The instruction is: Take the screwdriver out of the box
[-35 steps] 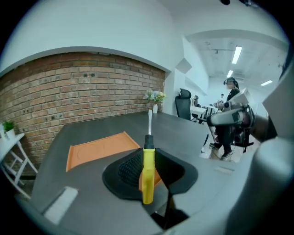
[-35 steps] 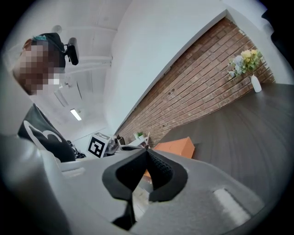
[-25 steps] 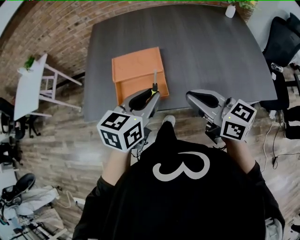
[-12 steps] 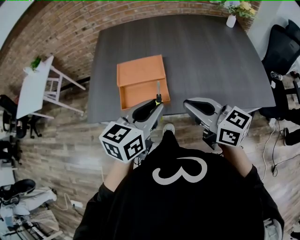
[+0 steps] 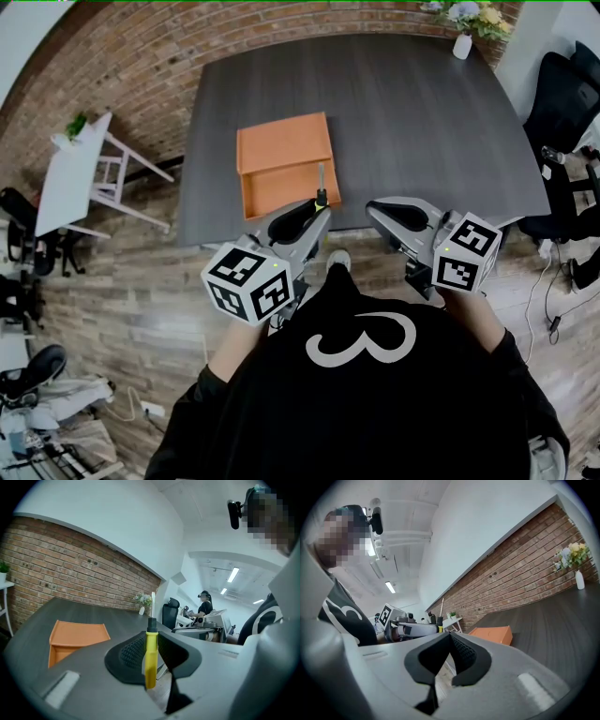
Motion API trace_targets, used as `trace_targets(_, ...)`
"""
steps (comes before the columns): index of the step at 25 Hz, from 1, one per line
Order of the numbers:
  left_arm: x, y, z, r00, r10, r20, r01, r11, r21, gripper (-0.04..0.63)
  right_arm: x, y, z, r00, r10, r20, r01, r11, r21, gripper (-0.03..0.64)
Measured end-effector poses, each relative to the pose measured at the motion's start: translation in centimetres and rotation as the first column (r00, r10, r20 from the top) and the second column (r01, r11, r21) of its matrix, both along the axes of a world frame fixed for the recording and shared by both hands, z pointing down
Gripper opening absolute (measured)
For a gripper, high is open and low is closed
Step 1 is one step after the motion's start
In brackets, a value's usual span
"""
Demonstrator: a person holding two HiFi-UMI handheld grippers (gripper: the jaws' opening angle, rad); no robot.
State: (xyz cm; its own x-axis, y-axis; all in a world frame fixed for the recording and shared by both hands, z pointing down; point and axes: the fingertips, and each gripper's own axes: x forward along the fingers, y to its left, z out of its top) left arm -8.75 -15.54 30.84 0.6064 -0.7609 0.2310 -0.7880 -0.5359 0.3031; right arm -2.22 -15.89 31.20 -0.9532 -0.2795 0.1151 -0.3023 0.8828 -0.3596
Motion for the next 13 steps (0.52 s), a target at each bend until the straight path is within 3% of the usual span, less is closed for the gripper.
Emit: trace_targets(13,0.6,-0.2,-1.3,1.000,0.016,0.010,-0.017,1.000,0.025,0.101,0.8,-0.1,-1.4,1.000,0.021,-0.007,-0.021,0.999,0.035,0.002)
